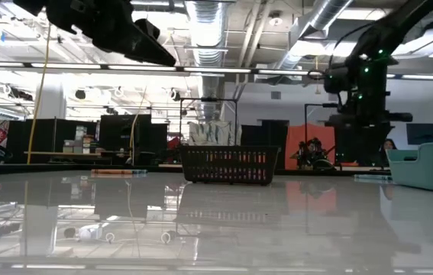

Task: Sort crayons
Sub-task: Put the light blue green crayon into the green bin

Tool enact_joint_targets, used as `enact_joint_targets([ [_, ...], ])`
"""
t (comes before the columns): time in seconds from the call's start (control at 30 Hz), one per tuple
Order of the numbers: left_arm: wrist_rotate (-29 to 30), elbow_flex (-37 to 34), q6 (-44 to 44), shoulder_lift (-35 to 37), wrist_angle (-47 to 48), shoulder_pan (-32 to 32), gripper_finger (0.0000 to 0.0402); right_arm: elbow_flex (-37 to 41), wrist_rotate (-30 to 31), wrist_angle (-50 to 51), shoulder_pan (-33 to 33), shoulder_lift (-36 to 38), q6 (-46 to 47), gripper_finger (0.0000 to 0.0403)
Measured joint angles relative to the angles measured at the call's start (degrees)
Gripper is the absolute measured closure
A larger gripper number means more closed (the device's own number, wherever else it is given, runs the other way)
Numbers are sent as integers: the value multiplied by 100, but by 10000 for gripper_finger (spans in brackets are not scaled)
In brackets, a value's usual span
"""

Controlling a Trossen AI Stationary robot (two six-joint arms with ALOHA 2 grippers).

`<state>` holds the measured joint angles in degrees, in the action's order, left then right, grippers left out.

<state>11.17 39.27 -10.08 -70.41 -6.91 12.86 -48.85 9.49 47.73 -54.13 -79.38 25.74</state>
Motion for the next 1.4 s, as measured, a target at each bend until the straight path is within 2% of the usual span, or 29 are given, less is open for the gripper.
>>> enact_joint_targets([
  [0.23,-4,0,69,0,57,0,270,142,-171,33,18,-444,295,295],
  [0.5,-21,0,0,0,136,0,270,326,71,-509,68,-322,679,295],
  [0.87,-47,0,-130,0,141,0,270,647,-191,-101,90,-3,679,295],
  [1.17,-43,0,-145,0,15,-7,270,1313,-436,-891,-206,597,335,295],
  [1.4,-38,0,-135,0,-16,-9,270,1608,-519,-1858,-266,670,368,295],
])
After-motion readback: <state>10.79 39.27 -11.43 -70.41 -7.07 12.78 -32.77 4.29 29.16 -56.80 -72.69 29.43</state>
